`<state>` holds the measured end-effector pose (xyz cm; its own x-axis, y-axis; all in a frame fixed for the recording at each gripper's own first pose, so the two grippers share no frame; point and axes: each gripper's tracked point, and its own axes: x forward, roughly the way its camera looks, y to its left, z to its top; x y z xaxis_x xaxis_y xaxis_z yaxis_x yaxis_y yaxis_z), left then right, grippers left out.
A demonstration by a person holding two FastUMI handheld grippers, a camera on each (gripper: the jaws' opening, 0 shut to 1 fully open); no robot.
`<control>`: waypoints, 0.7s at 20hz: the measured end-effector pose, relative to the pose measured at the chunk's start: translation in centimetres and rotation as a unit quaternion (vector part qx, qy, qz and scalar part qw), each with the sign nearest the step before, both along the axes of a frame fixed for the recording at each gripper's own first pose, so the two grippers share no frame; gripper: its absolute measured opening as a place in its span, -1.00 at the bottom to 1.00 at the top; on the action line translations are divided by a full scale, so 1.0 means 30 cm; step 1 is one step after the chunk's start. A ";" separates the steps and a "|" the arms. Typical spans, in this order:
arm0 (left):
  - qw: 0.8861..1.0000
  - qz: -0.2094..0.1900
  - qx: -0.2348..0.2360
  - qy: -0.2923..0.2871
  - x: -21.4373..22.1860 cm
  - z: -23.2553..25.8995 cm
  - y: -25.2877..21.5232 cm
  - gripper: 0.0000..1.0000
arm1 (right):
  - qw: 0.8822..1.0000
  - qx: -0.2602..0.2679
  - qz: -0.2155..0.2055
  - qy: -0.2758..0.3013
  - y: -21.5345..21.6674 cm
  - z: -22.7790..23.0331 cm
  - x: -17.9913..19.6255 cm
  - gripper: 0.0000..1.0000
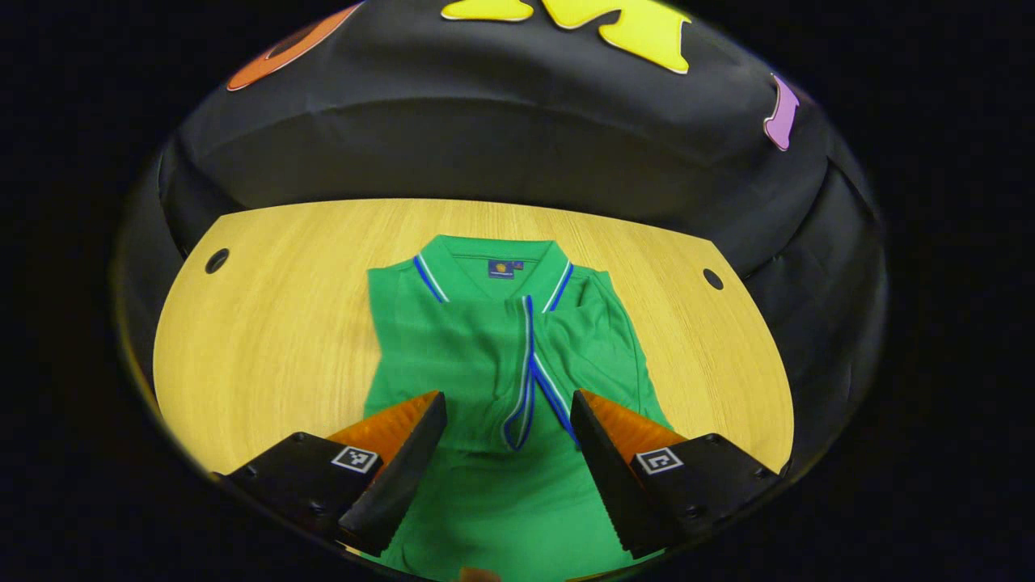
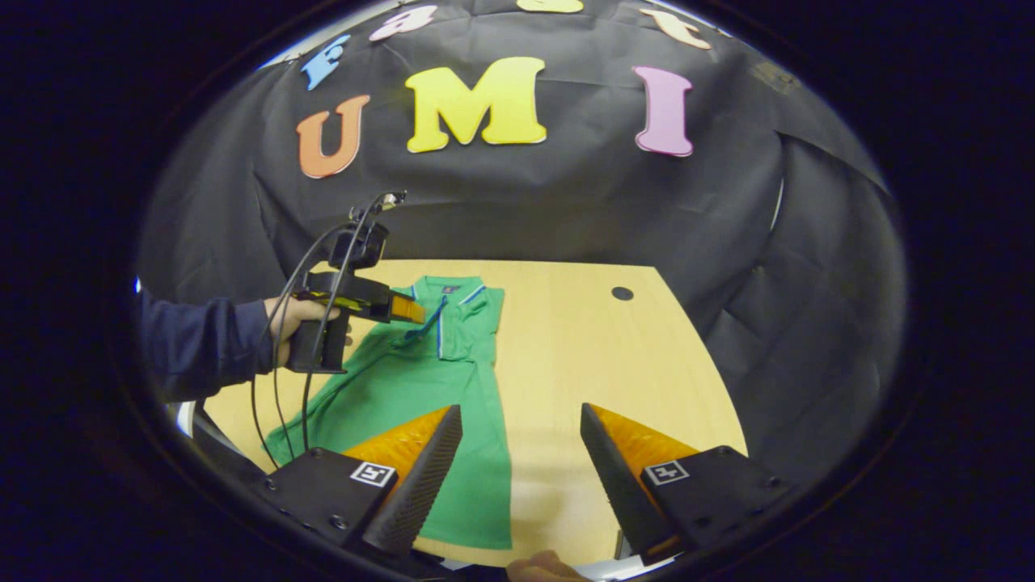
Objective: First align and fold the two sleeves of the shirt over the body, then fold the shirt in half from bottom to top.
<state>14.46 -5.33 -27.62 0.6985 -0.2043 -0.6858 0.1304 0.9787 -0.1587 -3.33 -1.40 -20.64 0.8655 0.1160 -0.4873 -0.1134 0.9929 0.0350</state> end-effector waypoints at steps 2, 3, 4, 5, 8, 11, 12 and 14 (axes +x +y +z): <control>1.000 0.010 0.007 -0.006 -0.068 0.027 0.087 1.00 | 1.000 -0.003 0.013 0.012 0.043 -0.032 0.000 0.87; 1.000 0.018 0.010 -0.007 -0.101 0.032 0.131 1.00 | 1.000 -0.003 0.021 0.021 0.062 -0.052 0.006 0.91; 1.000 0.025 0.012 -0.005 -0.135 0.029 0.178 1.00 | 0.999 -0.009 0.025 0.034 0.072 -0.085 0.004 0.87; 0.999 0.034 0.013 -0.004 -0.168 0.023 0.221 1.00 | 0.998 -0.016 0.028 0.046 0.076 -0.118 -0.002 0.87; 0.998 0.056 0.009 0.009 -0.300 -0.019 0.349 1.00 | 0.995 -0.019 0.044 0.083 0.104 -0.216 -0.024 0.92; 0.997 0.064 0.029 0.022 -0.439 -0.075 0.464 0.99 | 0.991 -0.020 0.046 0.121 0.096 -0.309 -0.049 0.91; 0.997 0.062 0.033 0.032 -0.485 -0.102 0.482 1.00 | 0.990 -0.018 0.043 0.132 0.091 -0.336 -0.053 0.91; 0.996 0.060 0.039 0.052 -0.587 -0.148 0.516 1.00 | 0.987 -0.014 0.036 0.156 0.083 -0.389 -0.067 0.87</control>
